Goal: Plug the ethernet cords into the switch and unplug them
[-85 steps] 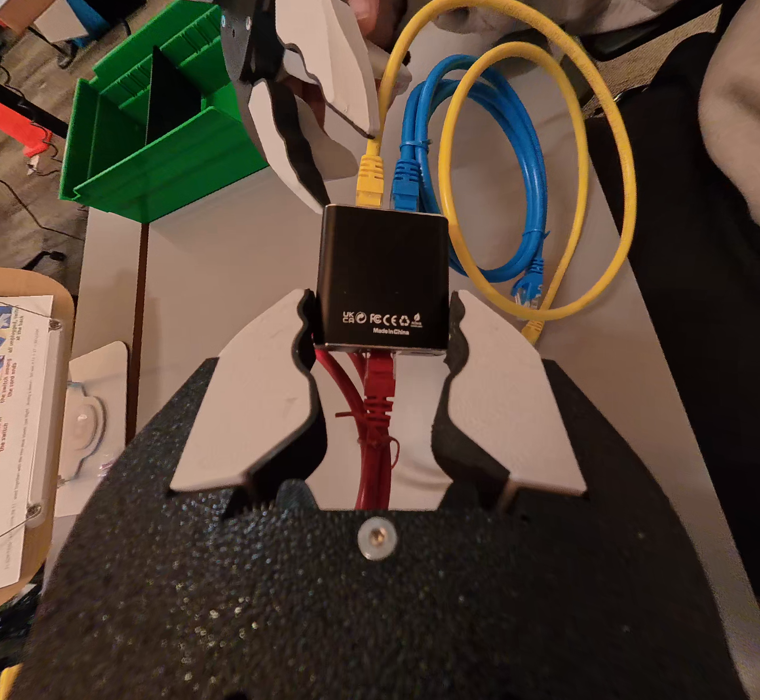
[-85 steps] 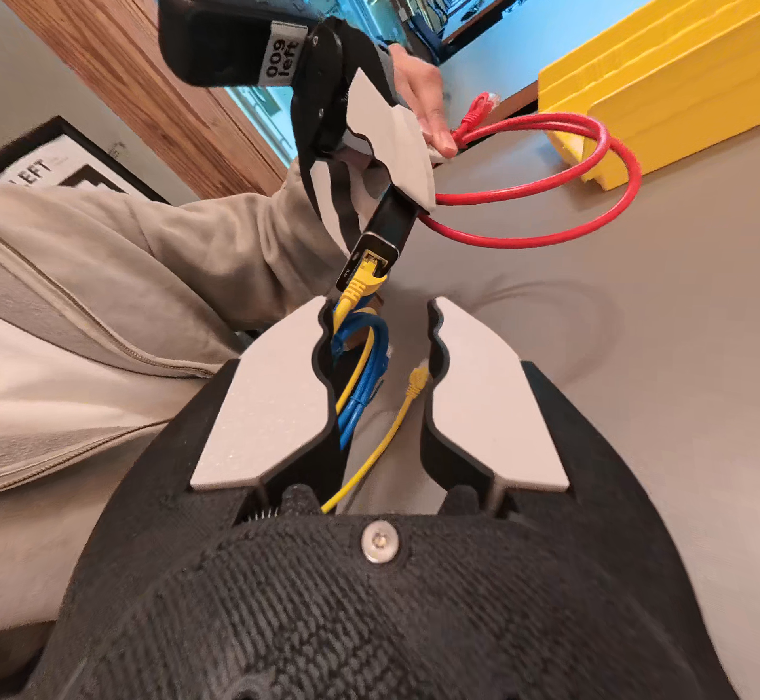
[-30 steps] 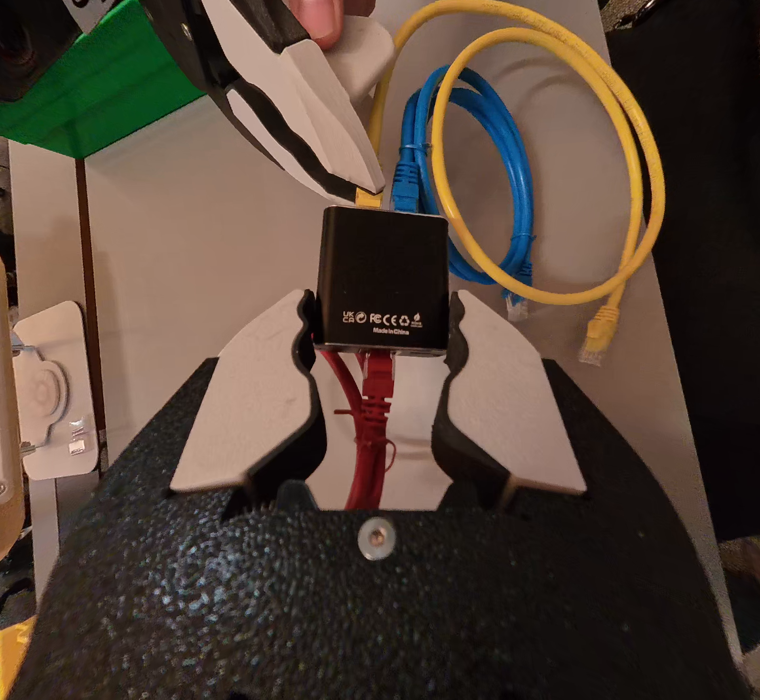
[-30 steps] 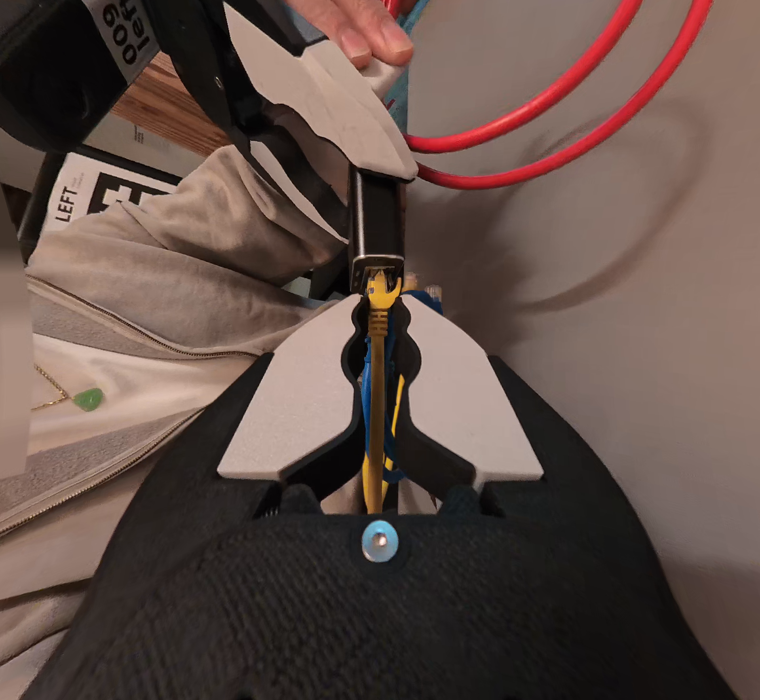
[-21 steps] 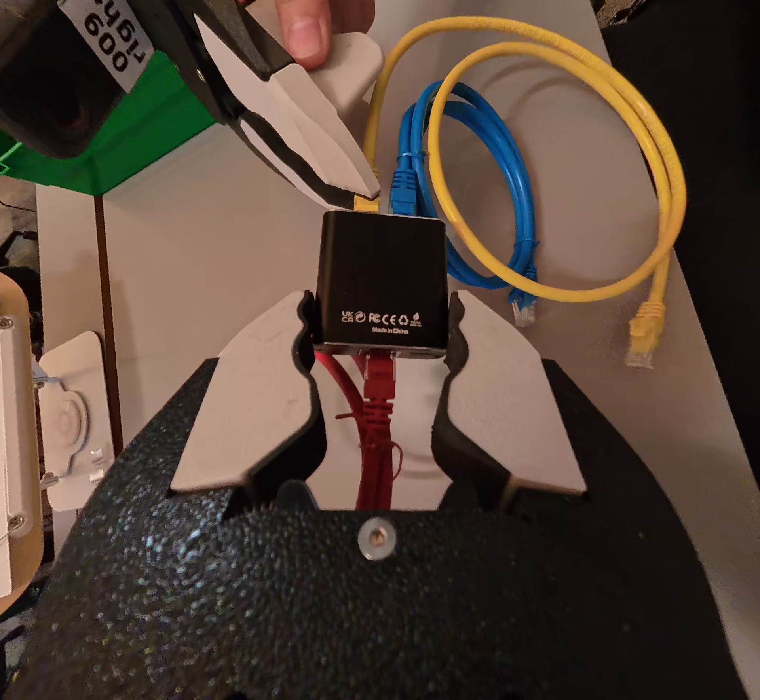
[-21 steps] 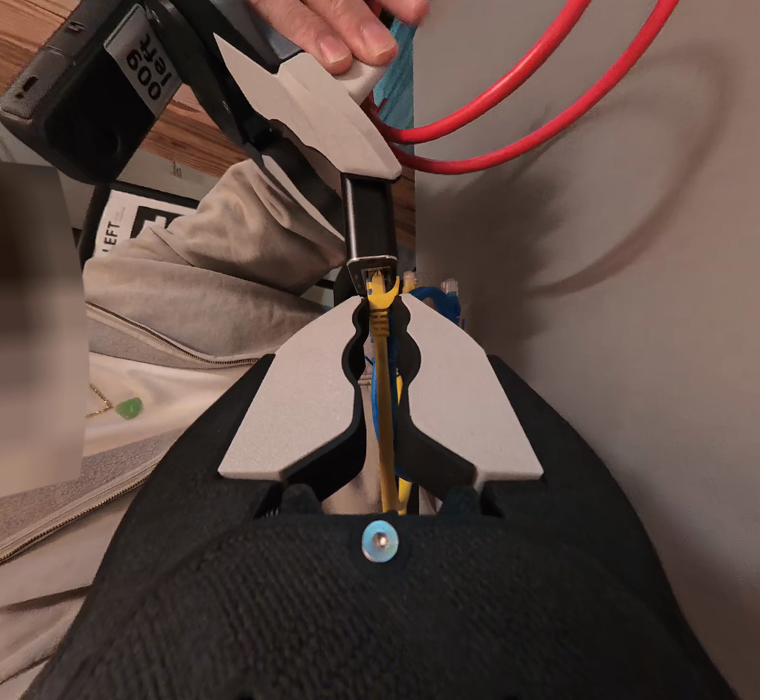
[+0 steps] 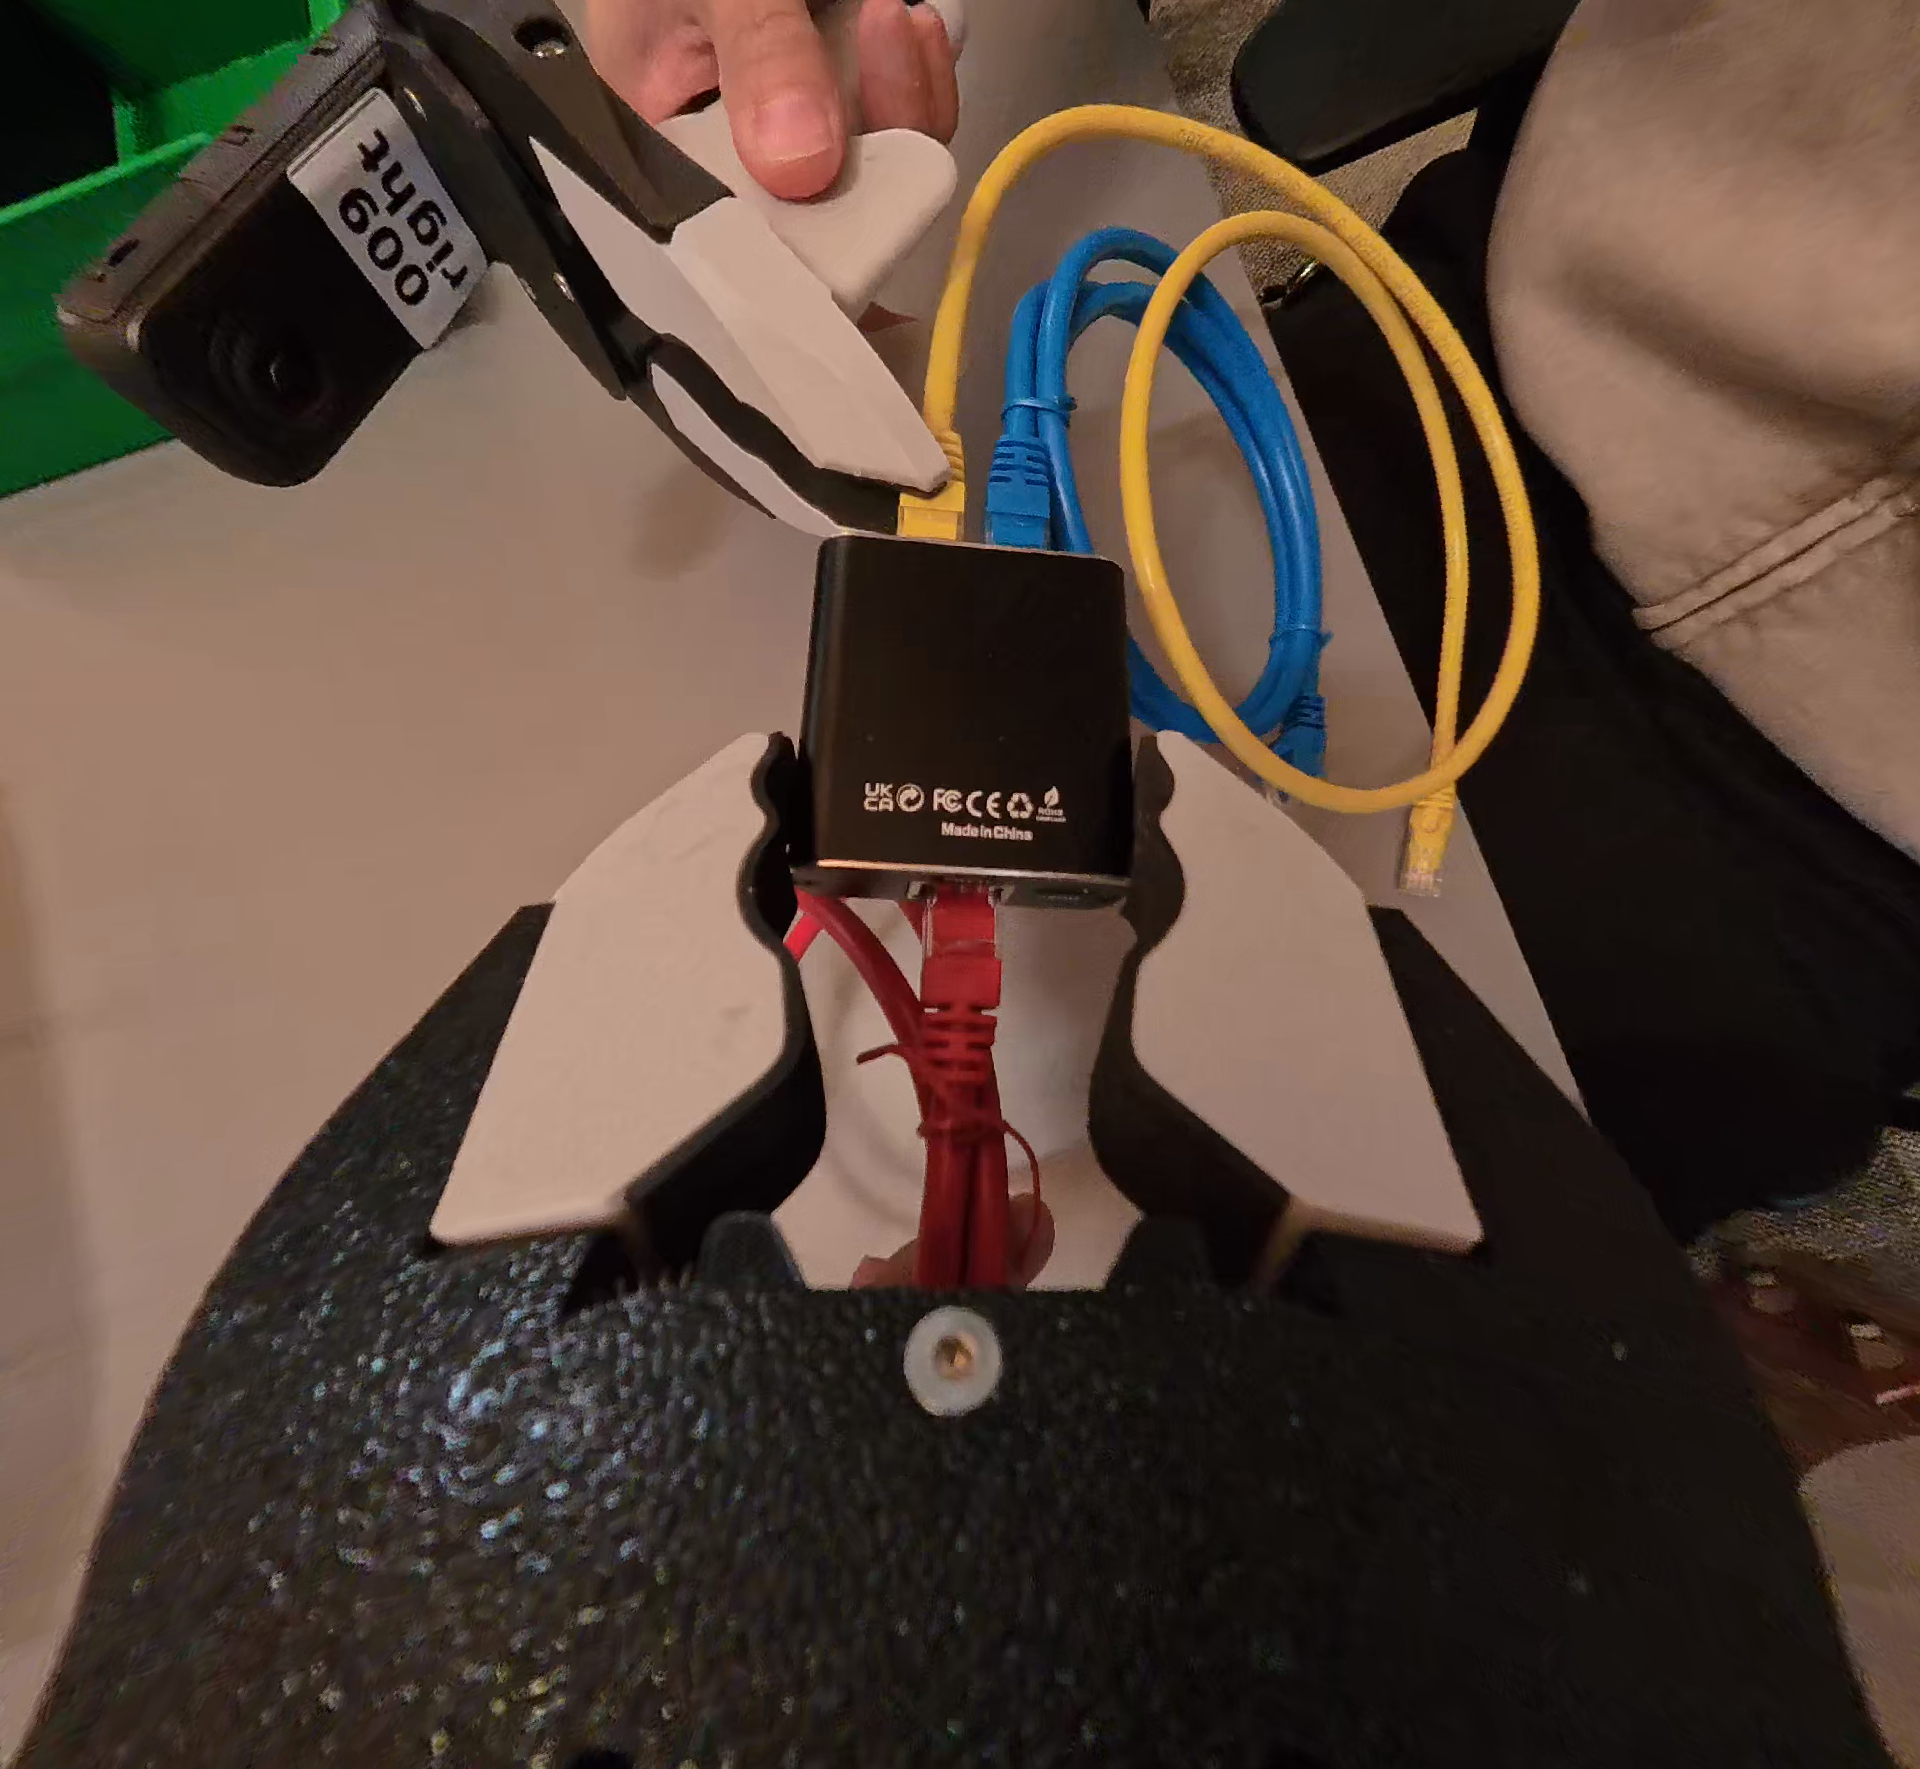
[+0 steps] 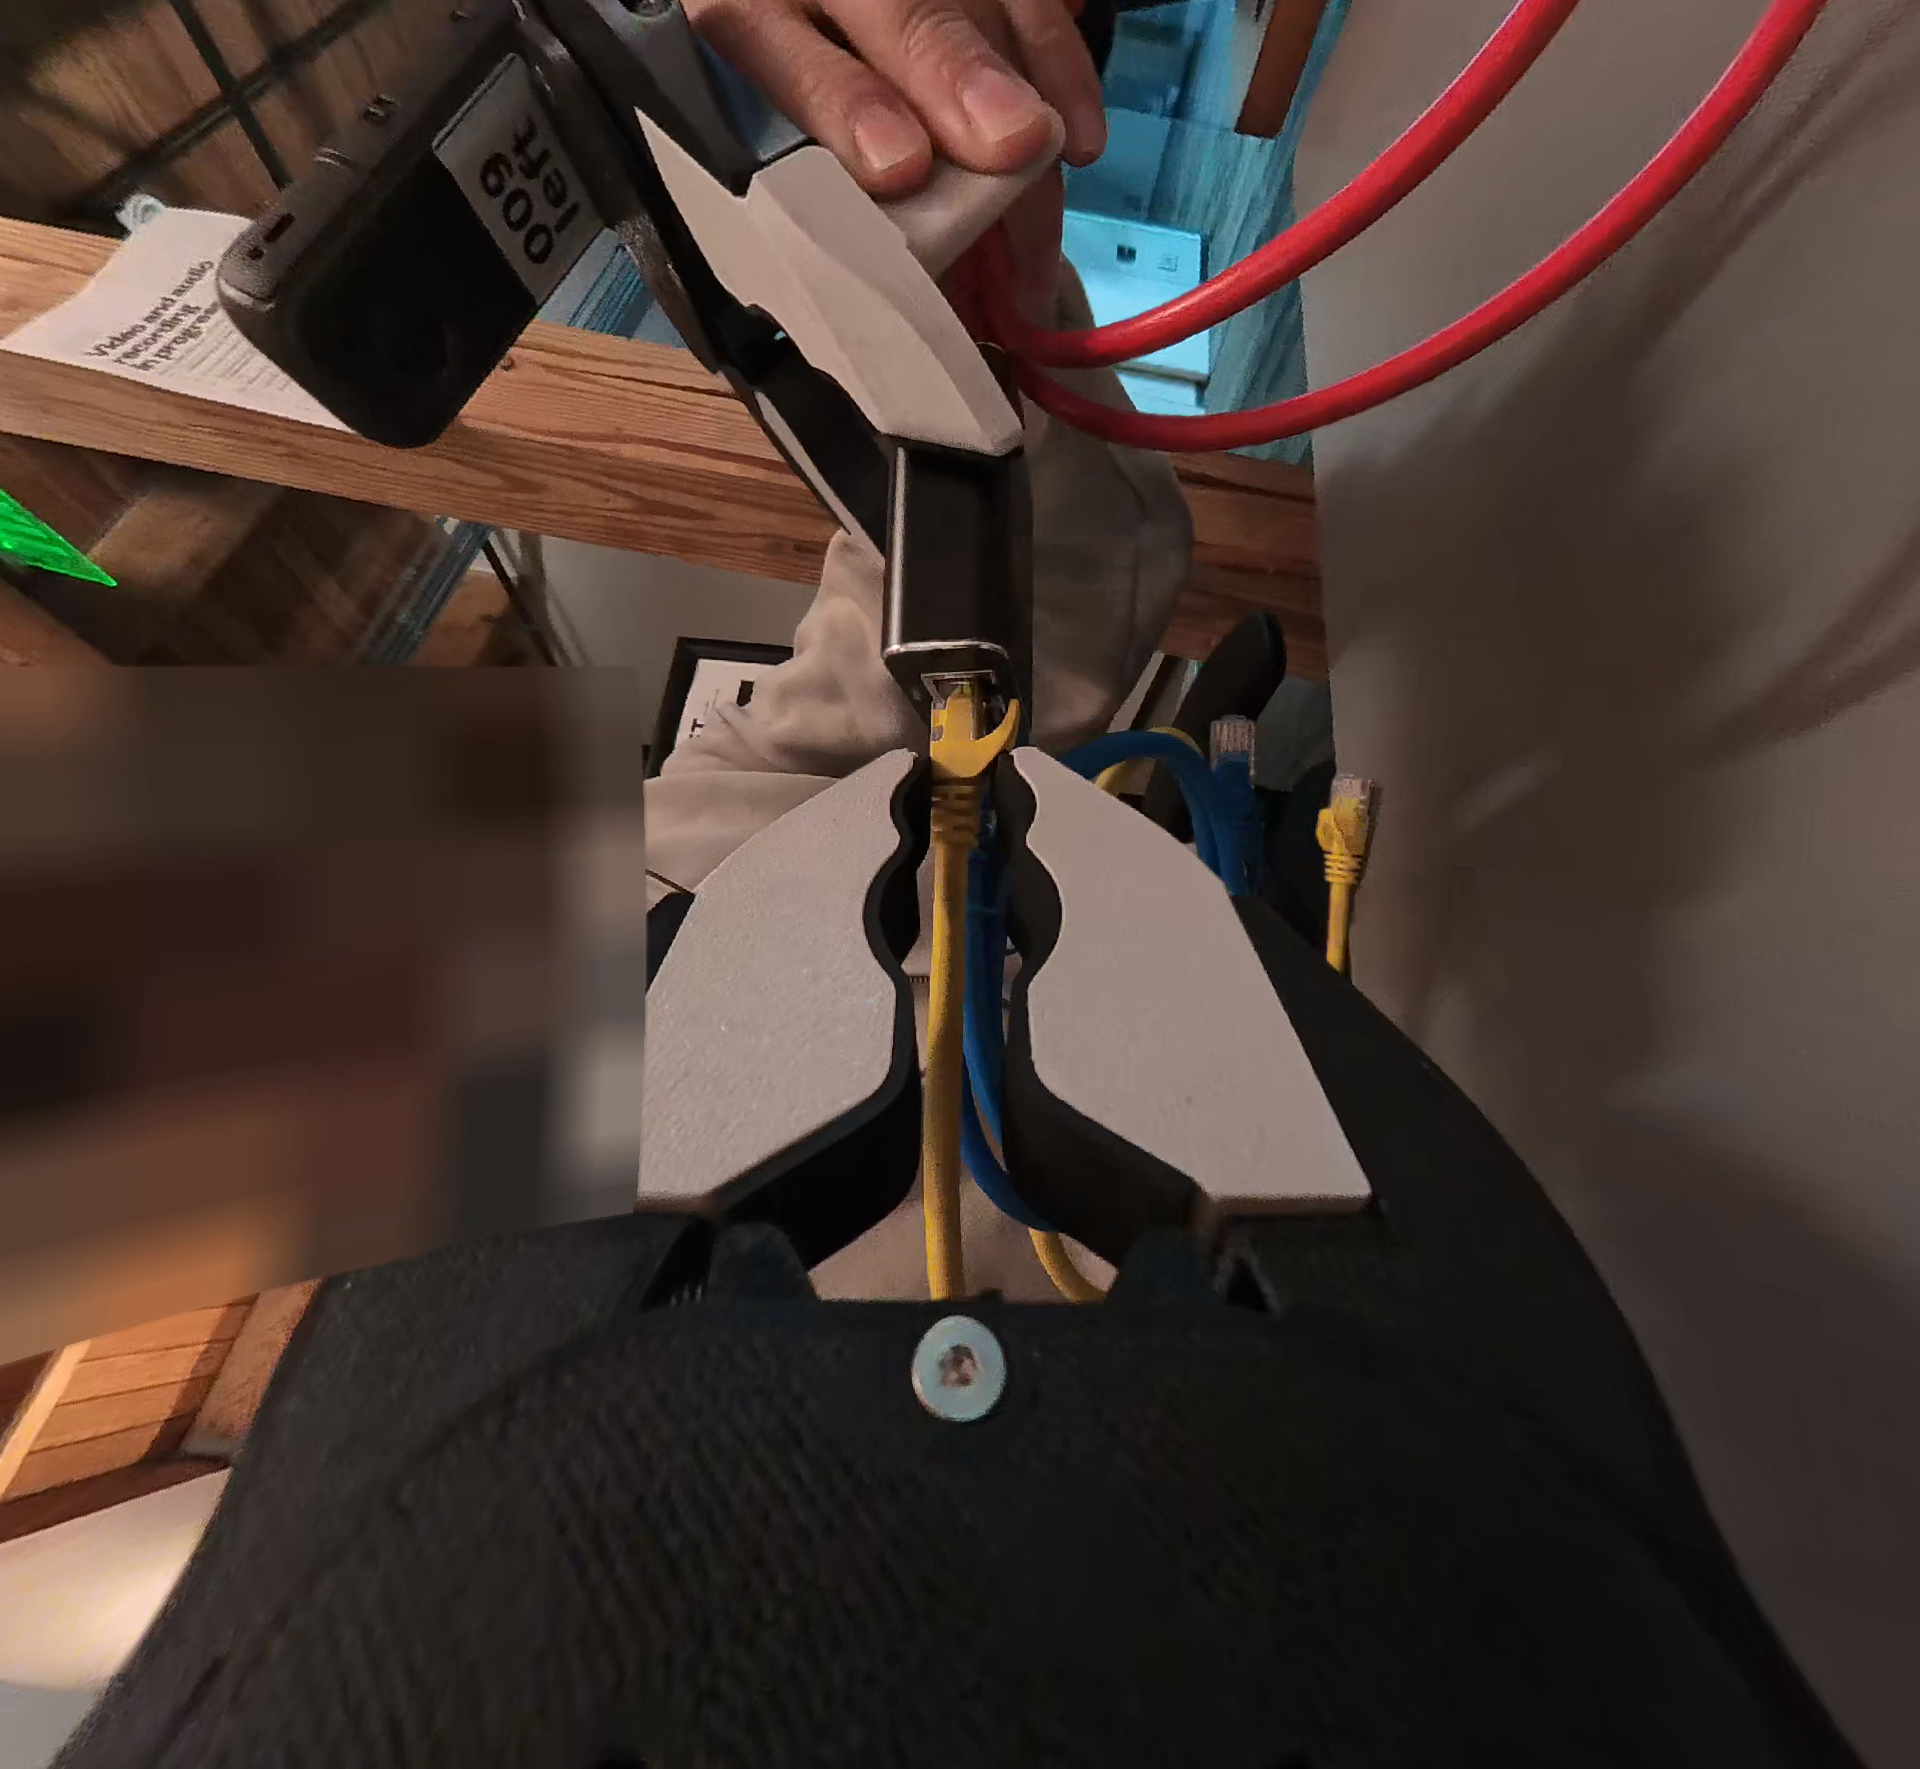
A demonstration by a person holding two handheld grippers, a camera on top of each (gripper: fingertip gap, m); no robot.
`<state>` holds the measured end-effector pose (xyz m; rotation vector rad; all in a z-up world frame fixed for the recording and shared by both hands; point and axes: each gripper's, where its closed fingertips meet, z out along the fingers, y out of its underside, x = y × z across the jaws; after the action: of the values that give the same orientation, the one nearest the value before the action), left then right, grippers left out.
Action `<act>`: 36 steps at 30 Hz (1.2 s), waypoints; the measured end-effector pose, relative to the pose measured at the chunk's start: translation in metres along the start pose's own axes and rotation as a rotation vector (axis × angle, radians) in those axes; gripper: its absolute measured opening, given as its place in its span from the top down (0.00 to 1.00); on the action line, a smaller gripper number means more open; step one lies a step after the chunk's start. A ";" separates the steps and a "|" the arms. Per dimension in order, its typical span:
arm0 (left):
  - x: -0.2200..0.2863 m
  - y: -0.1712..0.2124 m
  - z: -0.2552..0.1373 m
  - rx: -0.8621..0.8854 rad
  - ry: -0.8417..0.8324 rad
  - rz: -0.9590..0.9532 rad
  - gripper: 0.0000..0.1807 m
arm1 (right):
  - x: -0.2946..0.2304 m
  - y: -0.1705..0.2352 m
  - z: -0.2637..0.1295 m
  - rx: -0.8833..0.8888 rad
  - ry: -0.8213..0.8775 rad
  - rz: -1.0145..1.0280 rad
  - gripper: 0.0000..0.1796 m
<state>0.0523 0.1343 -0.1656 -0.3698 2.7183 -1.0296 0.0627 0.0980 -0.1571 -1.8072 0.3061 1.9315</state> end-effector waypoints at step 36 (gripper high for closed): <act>-0.002 -0.012 -0.017 0.049 0.139 -0.230 0.66 | -0.019 -0.017 0.013 0.087 -0.171 0.032 0.87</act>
<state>0.0511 0.1367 -0.1454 -0.6375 2.8159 -1.2210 0.0604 0.1155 -0.1347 -1.5791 0.3568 2.0463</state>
